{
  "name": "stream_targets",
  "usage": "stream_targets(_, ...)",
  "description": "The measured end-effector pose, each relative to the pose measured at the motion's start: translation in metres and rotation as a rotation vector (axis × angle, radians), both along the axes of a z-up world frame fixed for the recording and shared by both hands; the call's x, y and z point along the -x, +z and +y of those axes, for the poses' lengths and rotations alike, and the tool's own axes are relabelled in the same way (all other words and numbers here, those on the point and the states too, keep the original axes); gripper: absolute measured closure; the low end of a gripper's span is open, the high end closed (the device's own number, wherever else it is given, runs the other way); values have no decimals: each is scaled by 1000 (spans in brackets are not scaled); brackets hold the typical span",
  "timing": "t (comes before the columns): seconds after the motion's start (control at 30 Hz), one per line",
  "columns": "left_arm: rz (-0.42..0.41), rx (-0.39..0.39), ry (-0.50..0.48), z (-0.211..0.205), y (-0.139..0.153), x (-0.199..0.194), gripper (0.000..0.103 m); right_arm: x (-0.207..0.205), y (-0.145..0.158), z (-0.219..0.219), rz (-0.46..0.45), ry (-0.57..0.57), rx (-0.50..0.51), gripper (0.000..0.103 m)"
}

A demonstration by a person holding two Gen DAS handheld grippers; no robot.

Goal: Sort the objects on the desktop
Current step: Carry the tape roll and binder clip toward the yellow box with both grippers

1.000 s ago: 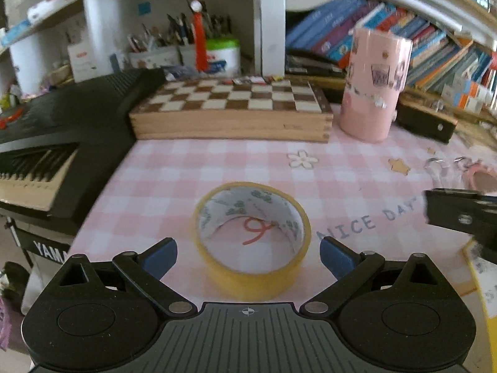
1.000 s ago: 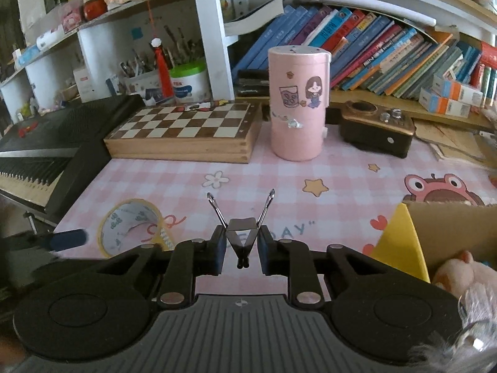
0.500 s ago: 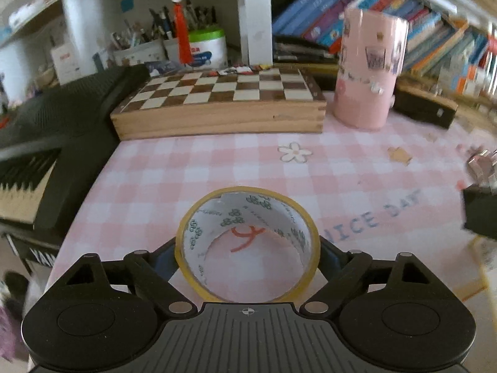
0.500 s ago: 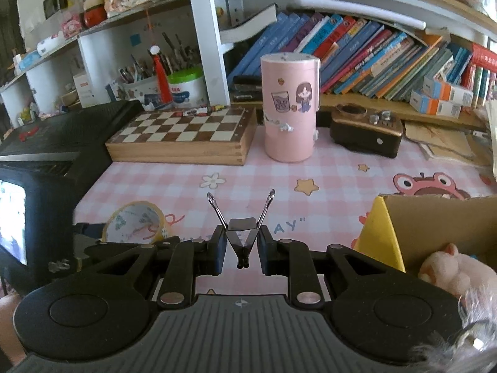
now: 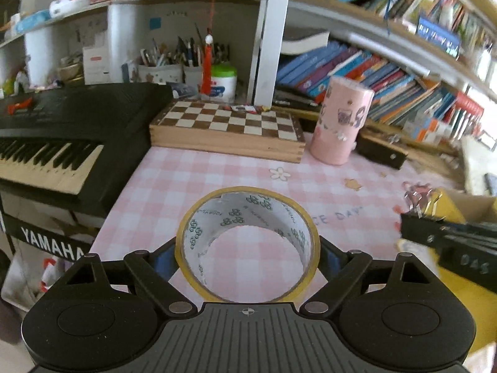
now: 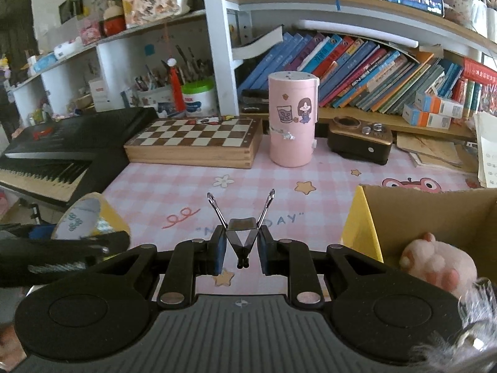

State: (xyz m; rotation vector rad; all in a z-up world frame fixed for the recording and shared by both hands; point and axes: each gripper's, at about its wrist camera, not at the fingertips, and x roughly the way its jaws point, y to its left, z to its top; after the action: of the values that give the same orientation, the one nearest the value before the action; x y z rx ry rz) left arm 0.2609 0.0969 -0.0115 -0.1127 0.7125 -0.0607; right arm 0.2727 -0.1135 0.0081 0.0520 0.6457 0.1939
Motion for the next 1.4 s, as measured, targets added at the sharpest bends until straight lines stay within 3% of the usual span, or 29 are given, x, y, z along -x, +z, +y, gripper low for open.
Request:
stream_targets(0.27, -51, 38, -20, 15, 23, 57, 14, 54, 10, 6, 6, -9, 22, 83)
stream_targets(0.63, -130, -71, -103, 24, 32, 137, 14, 128, 12, 26, 47, -62, -12, 83)
stream_targets(0.93, -126, -69, -196, 31, 28, 196, 14, 199, 11, 45, 46, -102, -23, 83)
stream_targets(1.4, -116, -24, -386, 9, 24, 235, 14, 284, 5, 25, 88, -311, -47, 83)
